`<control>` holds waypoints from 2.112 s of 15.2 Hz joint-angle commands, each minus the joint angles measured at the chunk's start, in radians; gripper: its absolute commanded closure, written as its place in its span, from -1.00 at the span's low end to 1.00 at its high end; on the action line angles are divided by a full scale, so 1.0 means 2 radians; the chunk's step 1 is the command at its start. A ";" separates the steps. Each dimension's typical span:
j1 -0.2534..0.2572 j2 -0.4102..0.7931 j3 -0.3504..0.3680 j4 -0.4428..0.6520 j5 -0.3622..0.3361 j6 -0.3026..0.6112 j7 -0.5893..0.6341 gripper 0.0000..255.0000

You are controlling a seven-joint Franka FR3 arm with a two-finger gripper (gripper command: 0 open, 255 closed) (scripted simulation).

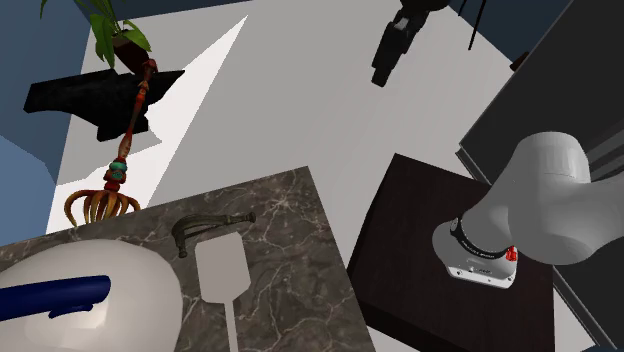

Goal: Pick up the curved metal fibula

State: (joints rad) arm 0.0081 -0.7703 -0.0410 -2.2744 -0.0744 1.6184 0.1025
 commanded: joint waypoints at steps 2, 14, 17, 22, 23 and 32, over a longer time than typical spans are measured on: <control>0.007 0.016 0.005 0.011 0.004 0.002 -0.003 -1.00; 0.075 0.201 0.067 0.160 0.032 0.000 -0.041 -1.00; 0.090 0.246 0.084 0.203 0.034 -0.008 -0.049 -1.00; 0.115 0.321 0.114 0.281 0.032 -0.027 -0.061 -1.00; 0.120 0.336 0.120 0.298 0.031 -0.032 -0.063 -1.00; 0.160 0.438 0.160 0.401 0.015 -0.057 -0.074 -1.00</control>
State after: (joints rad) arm 0.3260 0.1049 0.2771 -1.4599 -0.0455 1.4927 -0.0446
